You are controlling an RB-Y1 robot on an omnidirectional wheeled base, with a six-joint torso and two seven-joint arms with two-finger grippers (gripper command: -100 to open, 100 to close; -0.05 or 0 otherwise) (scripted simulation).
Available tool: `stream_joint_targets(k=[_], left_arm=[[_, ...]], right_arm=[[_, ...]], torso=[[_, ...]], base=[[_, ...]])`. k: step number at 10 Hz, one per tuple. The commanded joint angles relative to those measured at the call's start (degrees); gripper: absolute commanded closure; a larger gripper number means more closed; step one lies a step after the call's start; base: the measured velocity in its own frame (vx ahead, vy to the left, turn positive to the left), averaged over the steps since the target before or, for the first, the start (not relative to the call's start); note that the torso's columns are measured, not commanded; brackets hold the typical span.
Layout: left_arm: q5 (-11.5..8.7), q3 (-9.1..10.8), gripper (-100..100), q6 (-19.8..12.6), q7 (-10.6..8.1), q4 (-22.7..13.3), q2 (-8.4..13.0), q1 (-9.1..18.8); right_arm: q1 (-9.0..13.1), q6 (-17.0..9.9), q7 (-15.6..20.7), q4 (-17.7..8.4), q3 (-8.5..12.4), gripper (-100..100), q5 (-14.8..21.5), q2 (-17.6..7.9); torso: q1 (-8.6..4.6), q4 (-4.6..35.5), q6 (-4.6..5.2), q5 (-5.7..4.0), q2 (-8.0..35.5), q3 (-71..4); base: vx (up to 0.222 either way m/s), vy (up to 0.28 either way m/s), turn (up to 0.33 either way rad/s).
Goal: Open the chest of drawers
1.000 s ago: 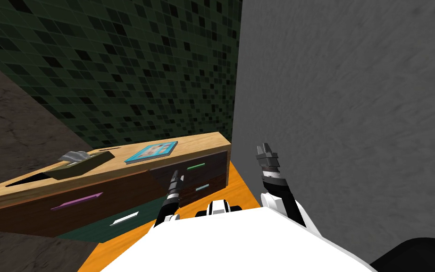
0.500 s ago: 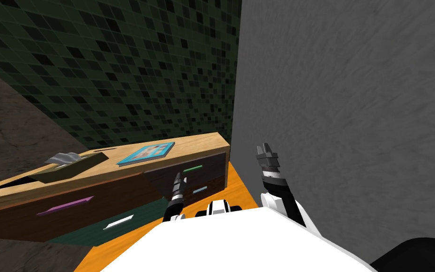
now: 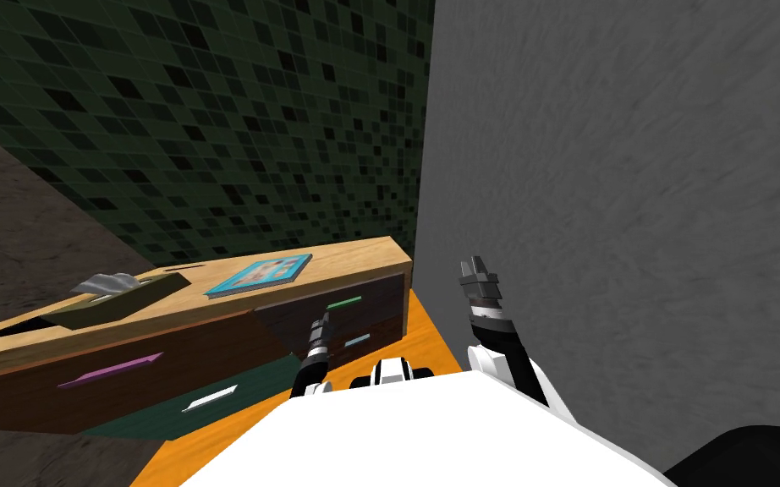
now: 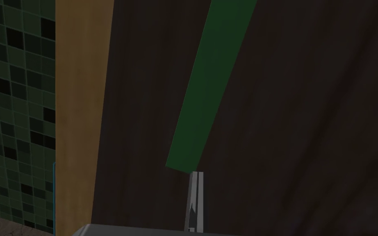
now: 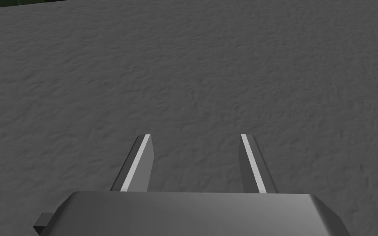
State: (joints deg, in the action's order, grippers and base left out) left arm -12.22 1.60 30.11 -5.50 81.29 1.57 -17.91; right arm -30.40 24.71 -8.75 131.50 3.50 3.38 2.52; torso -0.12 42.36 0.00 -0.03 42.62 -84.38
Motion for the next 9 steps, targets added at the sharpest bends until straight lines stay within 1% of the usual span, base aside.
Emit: stream_joint_targets(k=[1,3,4,5,8,9], left_arm=[[-0.02,-0.33,100,-0.40,-0.06,1.29,0.14,-0.88],[-0.03,-0.64,100,-0.73,-0.10,2.44,0.24,-1.65],[-0.03,-0.53,100,-0.63,-0.09,2.08,0.22,-1.39],[-0.07,-0.51,-100,-0.77,-0.10,2.26,2.77,-1.42],[-0.23,-0.35,-100,-1.25,-0.11,2.70,5.86,-1.27],[-0.48,-0.03,-100,-2.42,-0.09,3.09,5.13,-0.84]], right_arm=[[0.01,0.00,0.00,0.00,-0.01,0,0.00,0.00],[0.02,0.00,0.00,0.00,0.00,0,0.00,0.00],[0.02,0.00,0.00,0.00,0.00,0,0.00,0.00],[0.00,0.00,0.00,0.00,0.00,0,0.00,0.00],[-0.02,0.00,0.00,0.00,0.01,0,0.00,-0.01],[-0.02,0.00,0.00,0.00,0.01,0,0.00,-0.01]], torso=[[-0.02,0.04,0.01,-0.02,0.07,0.07],[0.19,-0.03,0.00,0.05,-0.17,-0.08],[0.18,-0.07,0.00,0.05,-0.32,-0.18],[0.19,-0.16,0.00,0.04,-0.70,-0.39],[0.15,-0.14,0.00,0.04,-0.57,-0.34],[0.13,-0.11,0.00,0.03,-0.43,-0.25]], base=[[-0.192,-0.038,0.012],[-0.204,-0.026,0.013],[-0.097,-0.013,0.002],[-0.015,-0.004,-0.002],[0.038,0.008,0.002],[0.119,-0.008,0.002]])
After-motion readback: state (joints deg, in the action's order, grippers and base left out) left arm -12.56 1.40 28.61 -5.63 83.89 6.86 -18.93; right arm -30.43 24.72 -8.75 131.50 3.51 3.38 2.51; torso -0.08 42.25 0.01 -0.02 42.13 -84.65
